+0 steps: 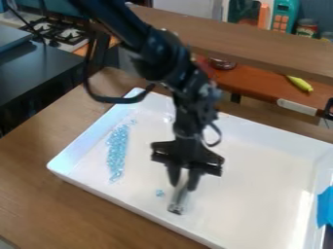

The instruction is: Sweep into pile

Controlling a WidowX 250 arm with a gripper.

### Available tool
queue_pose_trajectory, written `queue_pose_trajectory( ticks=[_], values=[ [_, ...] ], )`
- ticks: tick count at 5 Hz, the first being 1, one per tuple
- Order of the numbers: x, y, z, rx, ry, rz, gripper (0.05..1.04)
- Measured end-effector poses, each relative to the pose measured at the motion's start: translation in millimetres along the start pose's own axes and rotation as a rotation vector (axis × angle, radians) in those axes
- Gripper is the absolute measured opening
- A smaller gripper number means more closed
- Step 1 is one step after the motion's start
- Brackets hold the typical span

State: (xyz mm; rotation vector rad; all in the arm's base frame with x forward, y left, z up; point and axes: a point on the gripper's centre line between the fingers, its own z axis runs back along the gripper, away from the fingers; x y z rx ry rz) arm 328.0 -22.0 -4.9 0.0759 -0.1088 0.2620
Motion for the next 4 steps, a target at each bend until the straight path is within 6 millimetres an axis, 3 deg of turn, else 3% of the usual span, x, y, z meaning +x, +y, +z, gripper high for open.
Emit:
queue_pose_trajectory(
  ticks=[1, 2, 4],
  values=[
    [-2, 34, 0, 0.04, 0.01, 0.028, 0.328],
    [-2, 46, -1, 0.088, -0.003, 0.009, 0.328],
    [9, 95, -2, 0.212, -0.041, 0.071, 0.328]
  ],
)
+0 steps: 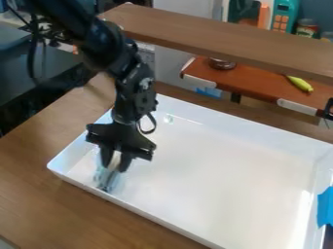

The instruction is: Sweep into pile

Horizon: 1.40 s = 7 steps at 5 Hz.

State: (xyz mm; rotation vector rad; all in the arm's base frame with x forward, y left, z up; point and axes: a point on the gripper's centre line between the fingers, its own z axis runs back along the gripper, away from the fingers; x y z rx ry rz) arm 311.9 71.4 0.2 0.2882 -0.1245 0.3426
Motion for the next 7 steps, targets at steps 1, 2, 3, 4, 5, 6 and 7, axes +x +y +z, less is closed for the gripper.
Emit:
queue_pose_trajectory(
  ticks=[1, 2, 3, 4, 5, 6, 7],
  values=[
    [0, 10, -1, 0.024, 0.012, -0.014, 0.328],
    [4, -4, 20, -0.087, -0.018, -0.007, 0.328],
    [-5, -31, 39, -0.208, 0.027, -0.013, 0.328],
    [25, -60, 69, -0.291, -0.024, 0.025, 0.328],
    [36, -80, 52, -0.268, 0.032, 0.03, 0.328],
    [50, -92, 40, -0.242, 0.037, 0.034, 0.328],
    [63, -96, 33, -0.223, 0.048, 0.056, 0.328]
  ],
)
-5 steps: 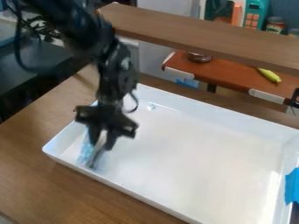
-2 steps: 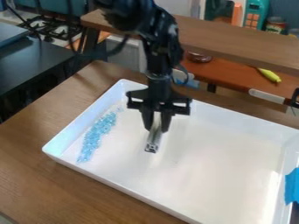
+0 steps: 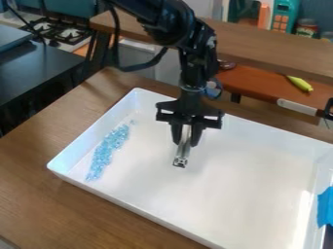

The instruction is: Sweep into pile

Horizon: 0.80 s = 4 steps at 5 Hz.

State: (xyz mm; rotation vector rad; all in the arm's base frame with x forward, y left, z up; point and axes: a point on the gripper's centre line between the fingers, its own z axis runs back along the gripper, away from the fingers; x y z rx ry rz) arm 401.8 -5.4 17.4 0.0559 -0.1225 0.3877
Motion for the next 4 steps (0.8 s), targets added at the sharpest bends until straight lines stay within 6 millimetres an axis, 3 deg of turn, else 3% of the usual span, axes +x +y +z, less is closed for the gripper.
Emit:
queue_pose_trajectory(
  ticks=[2, 4],
  values=[
    [24, 7, -17, 0.027, 0.014, 0.074, 0.328],
    [27, 13, -18, 0.038, 0.012, 0.112, 0.328]
  ],
)
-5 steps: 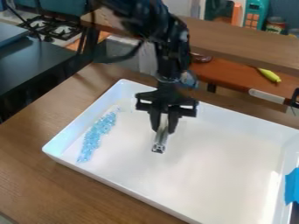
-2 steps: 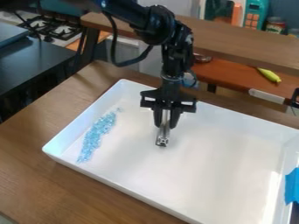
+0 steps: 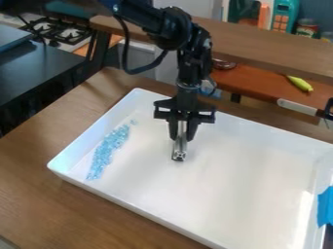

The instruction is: Sweep into pile

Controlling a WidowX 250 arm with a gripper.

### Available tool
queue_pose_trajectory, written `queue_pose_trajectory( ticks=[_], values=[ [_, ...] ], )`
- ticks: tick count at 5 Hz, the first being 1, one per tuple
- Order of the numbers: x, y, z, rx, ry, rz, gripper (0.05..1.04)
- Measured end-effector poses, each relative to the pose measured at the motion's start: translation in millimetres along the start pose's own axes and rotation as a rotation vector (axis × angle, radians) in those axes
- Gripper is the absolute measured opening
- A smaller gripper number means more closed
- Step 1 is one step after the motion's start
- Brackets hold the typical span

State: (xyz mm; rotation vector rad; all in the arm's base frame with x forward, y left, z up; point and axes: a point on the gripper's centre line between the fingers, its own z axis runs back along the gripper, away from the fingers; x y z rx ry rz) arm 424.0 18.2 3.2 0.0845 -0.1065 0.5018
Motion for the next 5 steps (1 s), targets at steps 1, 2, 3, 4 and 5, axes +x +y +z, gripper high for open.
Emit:
queue_pose_trajectory(
  ticks=[1, 2, 3, 4, 5],
  values=[
    [7, 6, -1, 0.001, -0.024, 0.028, 0.328],
    [7, 13, -4, 0.004, -0.055, 0.08, 0.328],
    [0, 24, -6, -0.002, -0.066, 0.159, 0.328],
    [-4, 29, -6, -0.009, -0.06, 0.218, 0.328],
    [-16, 39, -6, -0.017, -0.027, 0.263, 0.328]
  ],
)
